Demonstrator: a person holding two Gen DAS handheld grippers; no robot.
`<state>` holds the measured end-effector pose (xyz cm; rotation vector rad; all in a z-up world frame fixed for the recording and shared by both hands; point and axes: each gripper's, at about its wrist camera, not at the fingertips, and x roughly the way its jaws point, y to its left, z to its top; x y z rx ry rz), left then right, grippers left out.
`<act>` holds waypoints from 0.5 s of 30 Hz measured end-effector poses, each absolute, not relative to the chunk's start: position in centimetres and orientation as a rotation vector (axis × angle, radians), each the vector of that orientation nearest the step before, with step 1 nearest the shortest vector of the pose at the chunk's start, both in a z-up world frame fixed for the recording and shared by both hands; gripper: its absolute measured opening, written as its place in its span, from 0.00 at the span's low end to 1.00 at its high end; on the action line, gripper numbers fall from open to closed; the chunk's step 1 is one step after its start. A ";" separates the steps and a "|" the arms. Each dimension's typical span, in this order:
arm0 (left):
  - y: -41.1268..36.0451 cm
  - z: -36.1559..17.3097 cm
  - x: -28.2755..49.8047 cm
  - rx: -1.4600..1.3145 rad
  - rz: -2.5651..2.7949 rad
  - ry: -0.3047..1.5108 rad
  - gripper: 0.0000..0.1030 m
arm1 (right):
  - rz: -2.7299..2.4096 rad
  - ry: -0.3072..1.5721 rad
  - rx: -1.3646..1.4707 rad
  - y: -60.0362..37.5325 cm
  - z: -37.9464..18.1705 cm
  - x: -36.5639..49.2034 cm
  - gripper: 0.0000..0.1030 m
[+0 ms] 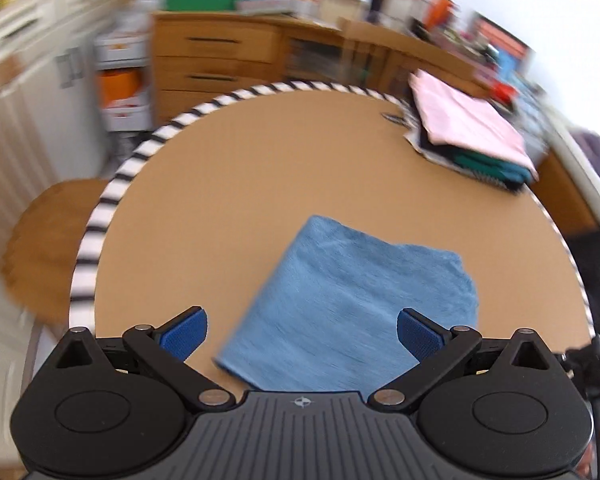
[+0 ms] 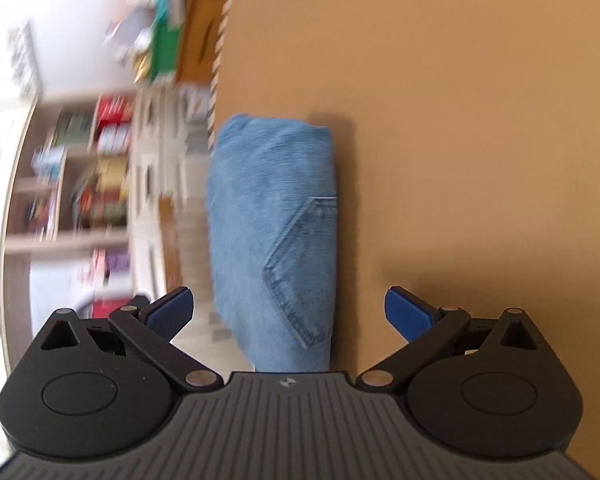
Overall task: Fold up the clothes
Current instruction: 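Release the jeans and move both grippers back above the folded bundle, then slide both grippers under the folded jeans bundle and grasp it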
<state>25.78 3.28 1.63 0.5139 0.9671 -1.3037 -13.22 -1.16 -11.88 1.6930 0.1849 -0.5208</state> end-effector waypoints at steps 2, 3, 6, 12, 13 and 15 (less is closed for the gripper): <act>1.6 0.8 28.7 0.541 -1.384 1.011 0.99 | -0.585 0.167 1.674 -0.4 -12.1 -12.4 1.00; 0.8 0.2 29.9 0.538 -1.418 1.047 0.99 | -0.610 0.164 1.660 -0.2 -12.0 -12.0 1.00; -1.3 -2.1 32.9 0.523 -1.493 1.149 0.98 | -0.655 0.134 1.655 0.0 -12.4 -10.8 0.99; -4.2 -6.6 35.5 0.554 -1.625 1.337 0.98 | -0.696 0.089 1.660 -0.2 -13.1 -8.7 0.99; -4.7 -7.4 35.8 0.554 -1.641 1.374 0.97 | -0.700 0.083 1.667 -0.3 -13.1 -8.5 0.99; -5.8 -8.7 36.3 0.555 -1.663 1.415 0.97 | -0.706 0.073 1.682 -0.5 -13.2 -8.3 0.99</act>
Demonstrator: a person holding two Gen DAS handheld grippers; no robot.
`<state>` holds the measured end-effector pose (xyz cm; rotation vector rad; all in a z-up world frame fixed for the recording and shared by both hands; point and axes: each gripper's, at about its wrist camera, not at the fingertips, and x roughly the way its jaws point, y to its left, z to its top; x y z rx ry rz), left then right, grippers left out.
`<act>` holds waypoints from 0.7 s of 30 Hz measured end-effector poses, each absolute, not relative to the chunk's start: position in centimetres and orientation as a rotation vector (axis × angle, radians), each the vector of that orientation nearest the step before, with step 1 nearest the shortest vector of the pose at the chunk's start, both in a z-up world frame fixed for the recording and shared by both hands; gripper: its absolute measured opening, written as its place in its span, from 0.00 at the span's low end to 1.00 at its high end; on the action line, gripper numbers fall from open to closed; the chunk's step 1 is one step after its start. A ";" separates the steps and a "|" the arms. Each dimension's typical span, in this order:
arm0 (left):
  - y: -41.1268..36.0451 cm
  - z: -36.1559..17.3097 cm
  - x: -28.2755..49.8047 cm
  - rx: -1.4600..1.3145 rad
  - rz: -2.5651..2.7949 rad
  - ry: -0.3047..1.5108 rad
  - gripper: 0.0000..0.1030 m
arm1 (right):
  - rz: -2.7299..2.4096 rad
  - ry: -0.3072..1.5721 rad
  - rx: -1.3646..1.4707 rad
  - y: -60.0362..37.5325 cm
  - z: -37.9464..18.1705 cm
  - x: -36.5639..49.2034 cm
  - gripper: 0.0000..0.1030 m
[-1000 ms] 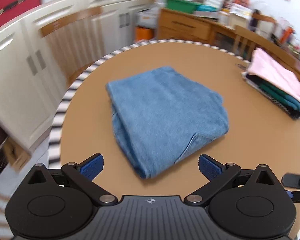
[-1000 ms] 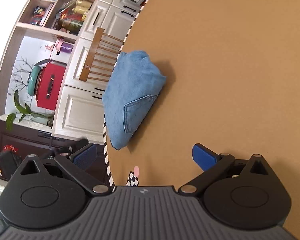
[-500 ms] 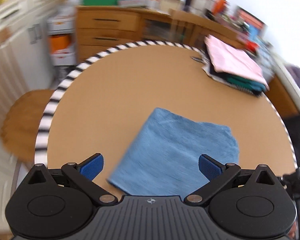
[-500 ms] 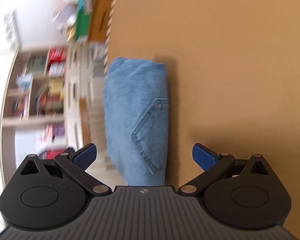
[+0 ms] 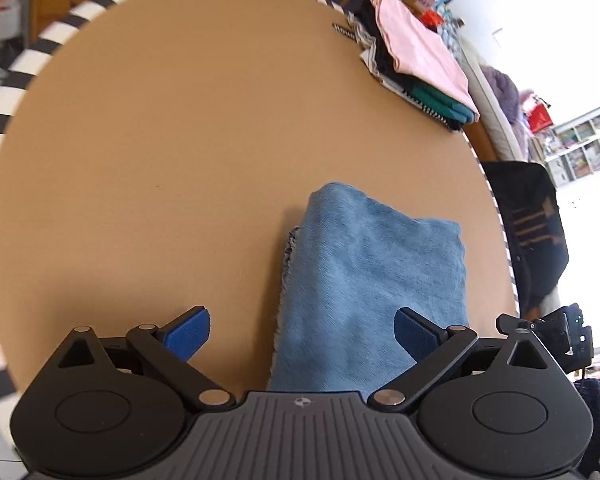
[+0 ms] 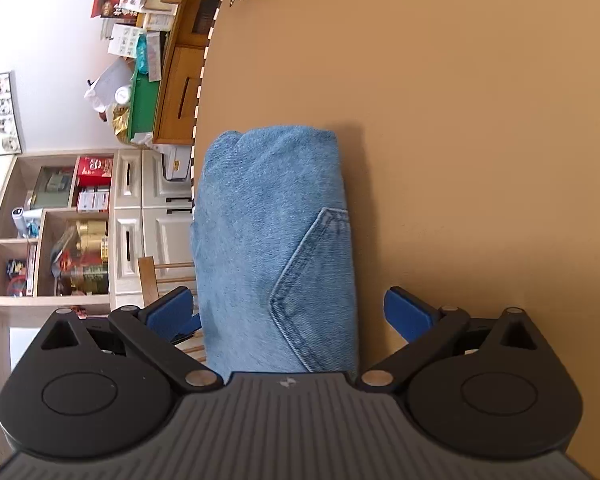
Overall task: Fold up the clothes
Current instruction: 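Slide both grippers under the folded jeans bundle and grasp it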
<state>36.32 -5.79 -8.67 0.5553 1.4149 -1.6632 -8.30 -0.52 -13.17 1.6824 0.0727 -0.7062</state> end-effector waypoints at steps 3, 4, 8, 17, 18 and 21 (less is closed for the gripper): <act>-7.6 -10.6 36.9 0.589 -1.685 1.507 0.96 | -0.710 0.068 1.699 -0.6 -13.2 -7.9 0.99; -8.0 -11.1 36.8 0.608 -1.713 1.538 0.96 | -0.715 0.062 1.705 -0.6 -13.2 -8.0 0.99; -10.0 -12.6 36.8 0.665 -1.817 1.648 0.97 | -0.732 0.043 1.725 -0.5 -13.3 -8.1 1.00; -12.7 -15.4 36.1 0.648 -1.918 1.891 0.96 | -0.757 0.038 1.718 -0.3 -13.1 -7.8 1.00; -12.8 -15.9 35.7 0.641 -1.939 1.922 0.94 | -0.756 0.033 1.728 -0.3 -13.2 -7.8 1.00; -13.0 -16.5 35.5 0.617 -1.958 1.946 0.91 | -0.736 0.053 1.728 -0.8 -13.3 -7.8 1.00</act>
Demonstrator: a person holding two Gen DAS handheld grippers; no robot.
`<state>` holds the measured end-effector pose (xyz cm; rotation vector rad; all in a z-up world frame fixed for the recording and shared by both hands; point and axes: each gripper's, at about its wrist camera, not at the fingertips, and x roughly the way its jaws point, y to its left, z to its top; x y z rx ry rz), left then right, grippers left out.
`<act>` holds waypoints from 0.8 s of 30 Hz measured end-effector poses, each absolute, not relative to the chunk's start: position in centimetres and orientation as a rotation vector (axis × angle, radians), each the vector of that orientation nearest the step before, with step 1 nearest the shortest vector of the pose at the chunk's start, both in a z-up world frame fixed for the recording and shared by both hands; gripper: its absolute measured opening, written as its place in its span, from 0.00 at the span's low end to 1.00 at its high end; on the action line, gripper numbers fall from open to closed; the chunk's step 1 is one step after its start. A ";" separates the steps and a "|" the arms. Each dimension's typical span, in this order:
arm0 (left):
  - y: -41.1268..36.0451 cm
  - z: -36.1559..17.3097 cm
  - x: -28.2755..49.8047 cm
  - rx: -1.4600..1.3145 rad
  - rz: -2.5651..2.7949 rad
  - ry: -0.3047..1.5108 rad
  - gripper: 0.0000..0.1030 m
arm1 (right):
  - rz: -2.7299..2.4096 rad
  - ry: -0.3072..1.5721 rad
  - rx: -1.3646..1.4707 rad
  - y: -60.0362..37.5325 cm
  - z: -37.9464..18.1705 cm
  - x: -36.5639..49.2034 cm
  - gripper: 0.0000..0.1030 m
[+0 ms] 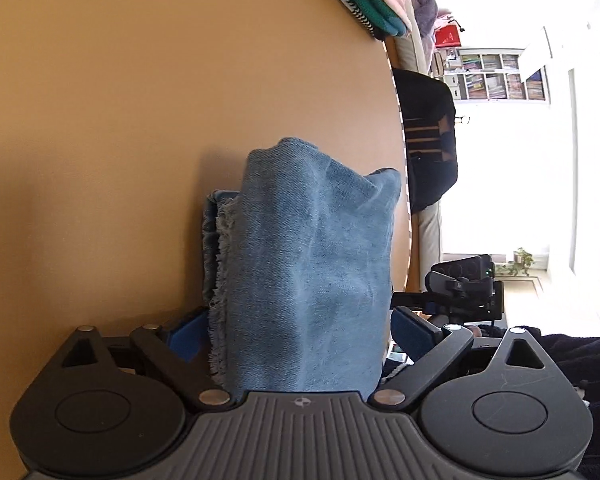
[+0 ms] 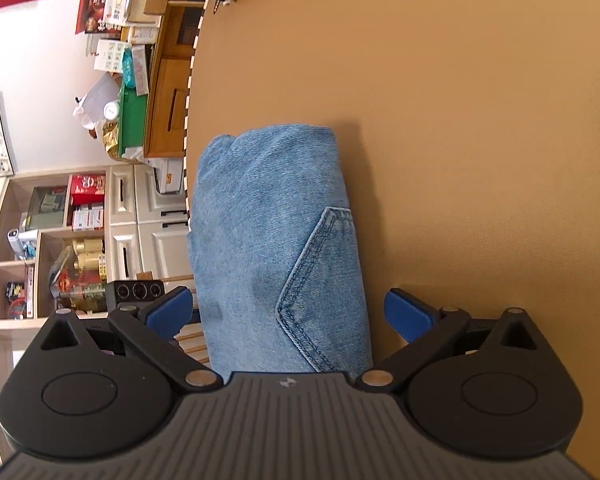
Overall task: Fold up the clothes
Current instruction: 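Slide both grippers under the folded jeans bundle and grasp it, then lift the folded jeans with both grippers and carry them to the clothes stack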
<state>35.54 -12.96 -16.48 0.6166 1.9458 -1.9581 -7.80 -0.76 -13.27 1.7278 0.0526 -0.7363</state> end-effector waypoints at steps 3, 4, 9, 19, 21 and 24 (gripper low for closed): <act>-12.4 -16.8 36.2 0.591 -1.925 1.936 0.77 | -0.703 0.089 1.704 -1.7 -13.2 -7.1 1.00; -12.1 -16.9 36.4 0.571 -1.924 1.929 0.75 | -0.690 0.100 1.692 -2.3 -13.1 -6.7 1.00; -10.6 -16.9 36.9 0.486 -1.925 1.898 0.74 | -0.630 0.170 1.646 -3.8 -12.9 -5.0 0.99; -8.0 -15.5 36.3 0.425 -1.853 1.825 0.65 | -0.616 0.220 1.712 -4.9 -13.6 -6.5 0.33; -6.8 -15.1 35.9 0.432 -1.817 1.792 0.54 | -0.620 0.245 1.695 -5.5 -13.1 -7.0 0.33; -5.2 -14.9 34.5 0.421 -1.773 1.795 0.52 | -0.620 0.301 1.668 -5.6 -12.3 -7.8 0.32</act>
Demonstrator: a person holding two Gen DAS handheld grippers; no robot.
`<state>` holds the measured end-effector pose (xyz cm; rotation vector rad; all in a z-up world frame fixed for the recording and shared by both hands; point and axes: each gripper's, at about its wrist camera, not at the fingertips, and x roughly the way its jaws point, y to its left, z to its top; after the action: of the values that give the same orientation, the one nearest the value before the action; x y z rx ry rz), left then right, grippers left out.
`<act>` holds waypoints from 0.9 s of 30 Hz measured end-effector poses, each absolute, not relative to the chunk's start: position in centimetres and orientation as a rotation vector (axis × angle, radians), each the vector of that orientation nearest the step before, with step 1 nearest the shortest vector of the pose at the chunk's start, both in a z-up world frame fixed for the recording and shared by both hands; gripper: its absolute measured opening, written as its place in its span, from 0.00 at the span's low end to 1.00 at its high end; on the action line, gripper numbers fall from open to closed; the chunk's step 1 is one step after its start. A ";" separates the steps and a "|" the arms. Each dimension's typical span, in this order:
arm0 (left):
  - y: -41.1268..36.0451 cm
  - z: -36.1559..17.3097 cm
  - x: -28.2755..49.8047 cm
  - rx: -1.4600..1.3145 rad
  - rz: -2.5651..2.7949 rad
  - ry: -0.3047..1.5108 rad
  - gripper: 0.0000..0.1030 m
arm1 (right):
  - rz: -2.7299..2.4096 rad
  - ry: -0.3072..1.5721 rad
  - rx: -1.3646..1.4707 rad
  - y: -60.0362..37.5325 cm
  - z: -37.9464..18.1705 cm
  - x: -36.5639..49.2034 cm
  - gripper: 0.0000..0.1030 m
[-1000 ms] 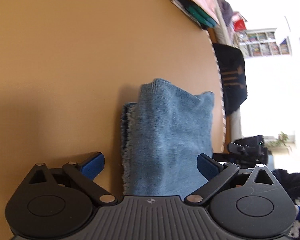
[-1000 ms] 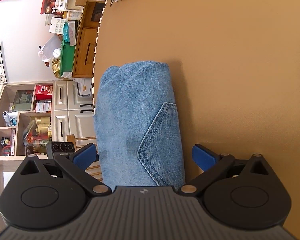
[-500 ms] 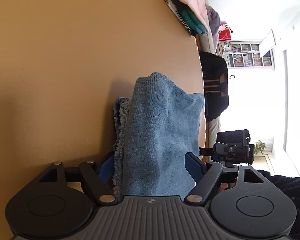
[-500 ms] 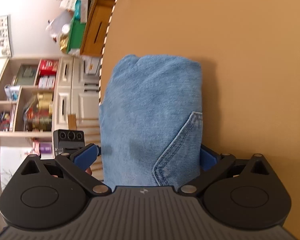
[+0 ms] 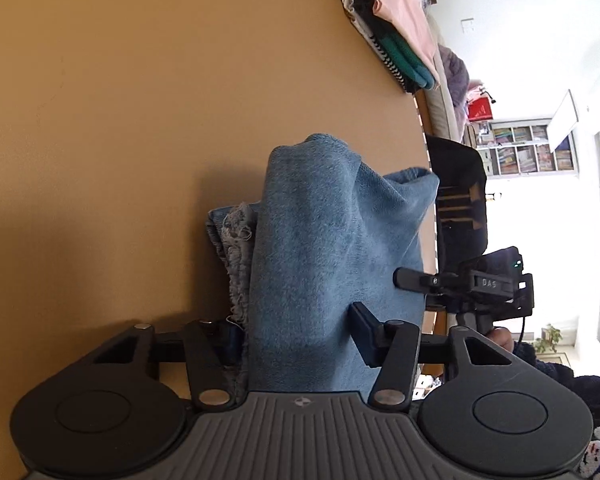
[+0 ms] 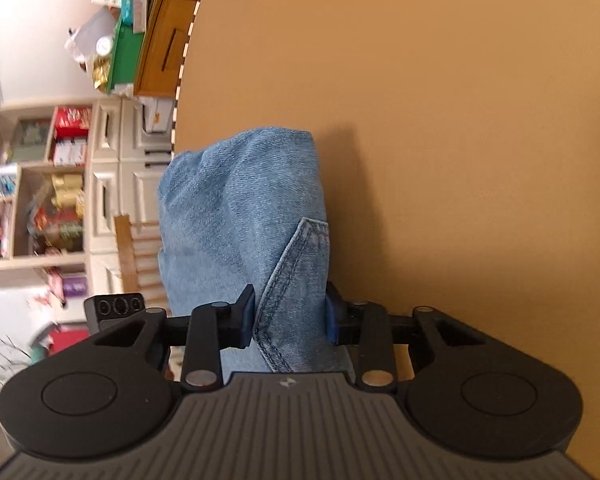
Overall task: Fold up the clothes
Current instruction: 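Lift the folded jeans with both grippers and carry them to the clothes stack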
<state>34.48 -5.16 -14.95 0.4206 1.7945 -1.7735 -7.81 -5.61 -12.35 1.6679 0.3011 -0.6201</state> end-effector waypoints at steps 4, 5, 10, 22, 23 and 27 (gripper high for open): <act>-3.6 -15.3 32.3 0.347 -1.715 1.846 0.49 | -0.622 0.334 1.652 -5.5 -11.4 -9.6 0.32; -3.3 -15.3 31.9 0.331 -1.709 1.859 0.48 | -0.624 0.336 1.646 -5.5 -11.1 -10.1 0.32; -3.4 -14.2 28.7 0.319 -1.711 1.861 0.43 | -0.633 0.360 1.613 -6.1 -9.2 -12.5 0.32; -13.7 -4.1 22.8 0.162 -1.870 1.675 0.41 | -0.649 0.257 1.480 -17.3 -0.6 -20.2 0.32; -15.1 -2.8 22.5 0.144 -1.880 1.650 0.41 | -0.641 0.252 1.457 -19.1 0.5 -20.7 0.32; -22.7 2.5 20.4 0.102 -1.900 1.529 0.42 | -0.609 0.224 1.382 -27.7 5.6 -22.7 0.32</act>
<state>20.45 -22.68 2.54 0.1021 1.5286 -1.8997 -22.65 -27.75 5.65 1.3817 0.2241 -0.6087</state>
